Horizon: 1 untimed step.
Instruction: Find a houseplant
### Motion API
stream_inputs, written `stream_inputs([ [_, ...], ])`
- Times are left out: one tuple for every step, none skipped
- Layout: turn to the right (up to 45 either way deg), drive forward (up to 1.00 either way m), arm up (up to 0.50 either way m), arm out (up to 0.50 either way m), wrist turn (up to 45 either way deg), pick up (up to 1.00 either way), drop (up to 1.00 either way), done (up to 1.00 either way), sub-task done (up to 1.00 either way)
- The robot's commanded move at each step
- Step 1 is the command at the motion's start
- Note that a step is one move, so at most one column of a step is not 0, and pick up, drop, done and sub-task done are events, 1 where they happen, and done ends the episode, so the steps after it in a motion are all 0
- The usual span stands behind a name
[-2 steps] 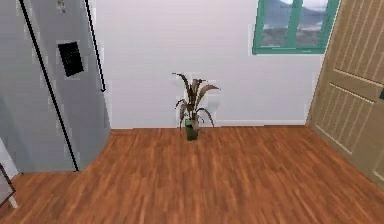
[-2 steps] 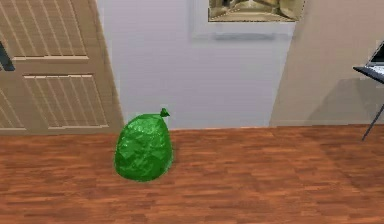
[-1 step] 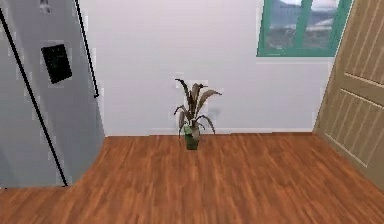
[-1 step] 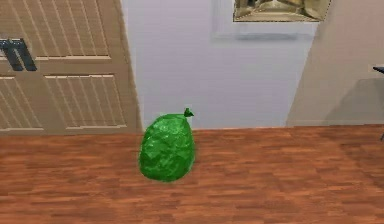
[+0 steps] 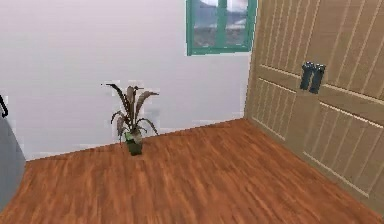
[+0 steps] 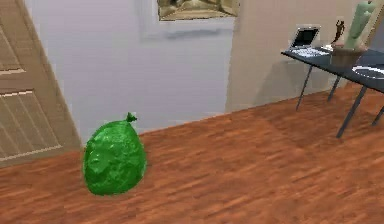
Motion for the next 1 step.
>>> stream_inputs([
  [0.0,1.0,0.0,0.0,0.0,0.0,0.0,0.0,0.0],
])
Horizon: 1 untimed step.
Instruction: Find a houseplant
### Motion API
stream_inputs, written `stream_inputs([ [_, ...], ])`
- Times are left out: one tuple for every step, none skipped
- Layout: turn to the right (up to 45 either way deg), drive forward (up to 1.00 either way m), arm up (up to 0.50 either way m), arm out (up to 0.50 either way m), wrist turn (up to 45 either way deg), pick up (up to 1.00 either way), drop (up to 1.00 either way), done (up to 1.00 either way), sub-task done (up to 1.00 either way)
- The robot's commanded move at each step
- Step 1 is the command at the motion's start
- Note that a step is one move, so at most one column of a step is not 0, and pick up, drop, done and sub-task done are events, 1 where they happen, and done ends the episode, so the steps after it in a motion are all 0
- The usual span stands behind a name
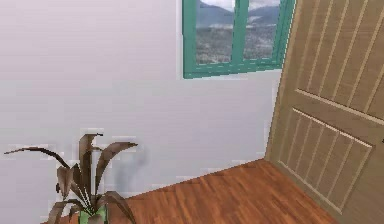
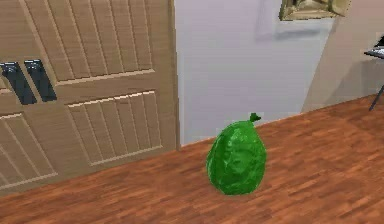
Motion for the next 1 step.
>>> stream_inputs([
  [-9.0,0.0,0.0,0.0,0.0,0.0,0.0,0.0,0.0],
])
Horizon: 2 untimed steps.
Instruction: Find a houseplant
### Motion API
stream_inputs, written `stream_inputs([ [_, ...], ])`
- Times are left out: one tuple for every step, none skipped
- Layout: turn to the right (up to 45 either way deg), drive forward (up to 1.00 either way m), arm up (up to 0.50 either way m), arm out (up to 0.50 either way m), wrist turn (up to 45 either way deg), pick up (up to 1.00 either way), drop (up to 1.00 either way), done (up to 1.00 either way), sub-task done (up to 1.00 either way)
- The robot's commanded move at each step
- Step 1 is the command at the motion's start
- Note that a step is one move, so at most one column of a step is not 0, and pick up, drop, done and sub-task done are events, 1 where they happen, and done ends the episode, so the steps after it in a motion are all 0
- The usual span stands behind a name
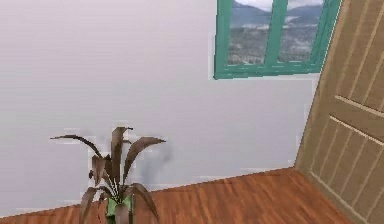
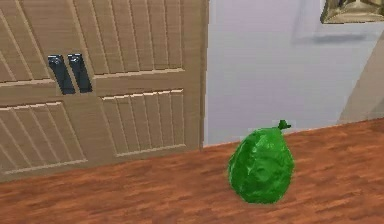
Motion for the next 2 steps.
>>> stream_inputs([
  [0.0,0.05,0.0,0.0,0.0,0.0,0.0,0.0,0.0],
  [-27.0,0.0,0.0,0.0,0.0,0.0,0.0,0.0,0.0],
])
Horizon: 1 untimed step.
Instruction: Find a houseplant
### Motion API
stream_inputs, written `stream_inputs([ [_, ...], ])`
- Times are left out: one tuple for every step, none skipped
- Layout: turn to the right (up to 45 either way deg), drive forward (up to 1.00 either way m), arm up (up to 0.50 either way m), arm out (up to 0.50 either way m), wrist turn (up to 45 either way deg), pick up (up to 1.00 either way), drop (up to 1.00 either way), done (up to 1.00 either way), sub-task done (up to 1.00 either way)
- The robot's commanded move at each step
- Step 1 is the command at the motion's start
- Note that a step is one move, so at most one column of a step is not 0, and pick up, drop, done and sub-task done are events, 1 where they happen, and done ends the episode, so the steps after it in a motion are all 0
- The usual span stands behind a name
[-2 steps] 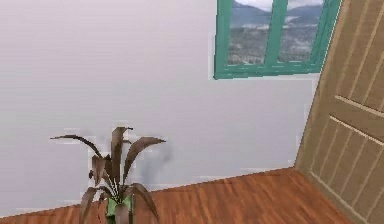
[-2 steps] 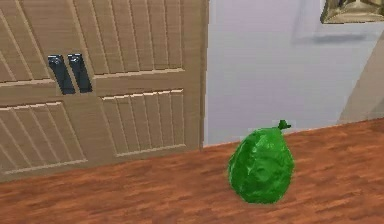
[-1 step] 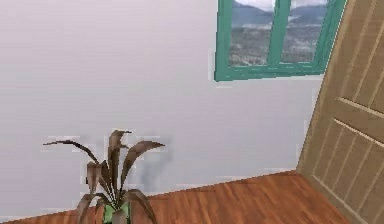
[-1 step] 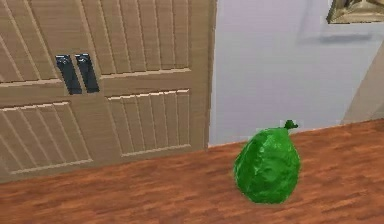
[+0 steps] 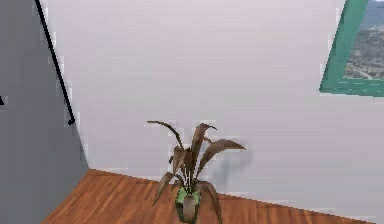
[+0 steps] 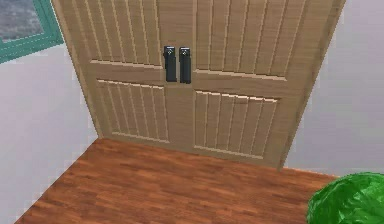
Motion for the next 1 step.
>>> stream_inputs([
  [0.0,0.0,0.0,0.0,0.0,0.0,0.0,1.0,0.0],
])
